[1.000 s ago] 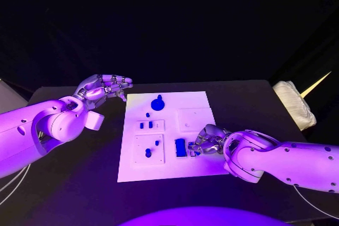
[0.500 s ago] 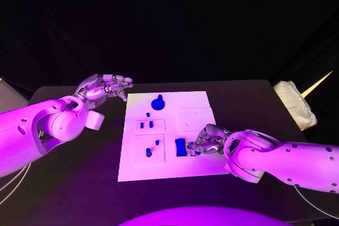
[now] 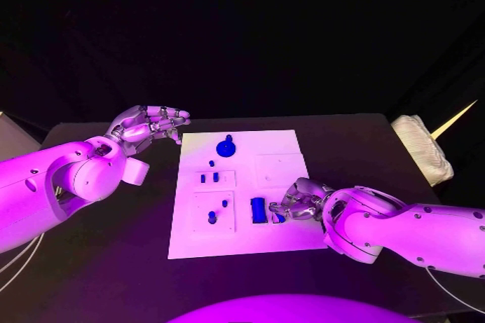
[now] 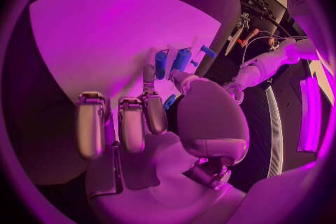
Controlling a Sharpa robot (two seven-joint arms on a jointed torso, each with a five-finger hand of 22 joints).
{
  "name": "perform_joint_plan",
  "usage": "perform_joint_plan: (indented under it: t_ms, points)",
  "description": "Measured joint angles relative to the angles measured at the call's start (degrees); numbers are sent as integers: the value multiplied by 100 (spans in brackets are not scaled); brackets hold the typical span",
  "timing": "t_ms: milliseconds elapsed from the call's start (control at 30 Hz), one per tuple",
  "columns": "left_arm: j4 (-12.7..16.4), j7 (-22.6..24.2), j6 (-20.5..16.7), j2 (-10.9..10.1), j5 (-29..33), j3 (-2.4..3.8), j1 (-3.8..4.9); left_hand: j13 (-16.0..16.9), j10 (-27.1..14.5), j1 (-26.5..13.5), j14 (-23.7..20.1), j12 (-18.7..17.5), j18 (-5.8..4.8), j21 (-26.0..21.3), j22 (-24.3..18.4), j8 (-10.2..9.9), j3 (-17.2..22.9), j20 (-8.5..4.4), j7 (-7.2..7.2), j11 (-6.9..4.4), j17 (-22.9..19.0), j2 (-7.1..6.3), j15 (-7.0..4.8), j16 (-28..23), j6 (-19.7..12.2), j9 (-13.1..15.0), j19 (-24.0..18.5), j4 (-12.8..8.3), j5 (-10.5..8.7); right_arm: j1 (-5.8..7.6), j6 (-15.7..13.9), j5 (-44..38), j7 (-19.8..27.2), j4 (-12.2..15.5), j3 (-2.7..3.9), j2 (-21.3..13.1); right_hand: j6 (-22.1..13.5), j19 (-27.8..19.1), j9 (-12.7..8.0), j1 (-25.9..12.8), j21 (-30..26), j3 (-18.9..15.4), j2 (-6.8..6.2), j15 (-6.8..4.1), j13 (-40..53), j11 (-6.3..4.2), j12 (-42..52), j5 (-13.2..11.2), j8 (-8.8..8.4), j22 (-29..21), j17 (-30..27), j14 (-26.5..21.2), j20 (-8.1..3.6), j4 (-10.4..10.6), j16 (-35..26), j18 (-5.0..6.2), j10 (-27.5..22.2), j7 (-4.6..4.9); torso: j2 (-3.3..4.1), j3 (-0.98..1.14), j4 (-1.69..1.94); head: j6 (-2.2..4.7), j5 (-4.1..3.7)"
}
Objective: Assemble the parts on the task board
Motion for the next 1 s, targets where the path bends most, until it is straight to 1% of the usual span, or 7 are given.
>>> perform_joint_plan:
  t_ms: [267,300,333,367,467,1000]
  points:
    - [-5,-6,0,-1,0,0,0,0,0,0,0,0,0,0,0,0,0,0,0,0,0,0,0,0,0,0,0,0,0,0,4,-6,0,24,0,-56,0,0,0,-2,0,-16,6,0,0,0,0,48,0,0,0,0,0,-15,0,0,0,0,-1,-1,-2,7,3]
    - [-5,-7,0,-1,0,0,0,0,0,0,0,0,0,0,0,0,0,0,0,0,-1,0,0,0,0,0,0,0,0,0,4,-8,0,24,0,-61,0,0,0,-28,0,-16,32,0,0,0,0,55,0,0,0,0,0,-15,0,0,0,0,-2,-2,-2,9,3]
    - [-6,-8,0,-1,0,0,0,0,0,0,0,0,0,0,0,0,0,0,0,0,-1,0,0,0,0,0,0,0,0,0,5,-10,0,25,0,-64,0,0,0,-28,0,-16,32,0,0,0,0,85,0,0,0,0,0,-15,0,0,0,0,-2,-2,-2,10,1]
    - [-6,-9,0,-2,0,0,0,0,0,0,0,0,0,0,0,0,0,0,0,0,-1,0,0,0,0,0,0,0,0,0,6,-12,0,25,0,-67,0,0,0,-26,0,4,34,0,0,0,0,114,-20,-1,0,0,0,-35,0,0,0,0,-2,-2,-1,11,-1]
    - [-7,-11,0,-3,0,0,0,0,0,0,0,0,0,0,0,0,0,0,0,0,-1,0,0,0,0,0,0,0,0,0,10,-20,0,24,0,-75,0,0,0,35,0,65,95,0,0,0,0,165,-22,-1,0,0,0,-96,0,0,0,0,-2,-4,2,12,-2]
    - [-10,-27,-1,-10,-2,0,0,1,0,0,0,21,1,-26,-7,0,0,21,0,0,-2,0,0,21,0,0,21,0,0,0,113,-4,14,180,0,-146,0,0,0,41,23,81,101,0,0,0,0,255,-22,3,4,0,0,-112,0,0,0,0,-2,-4,3,-5,2]
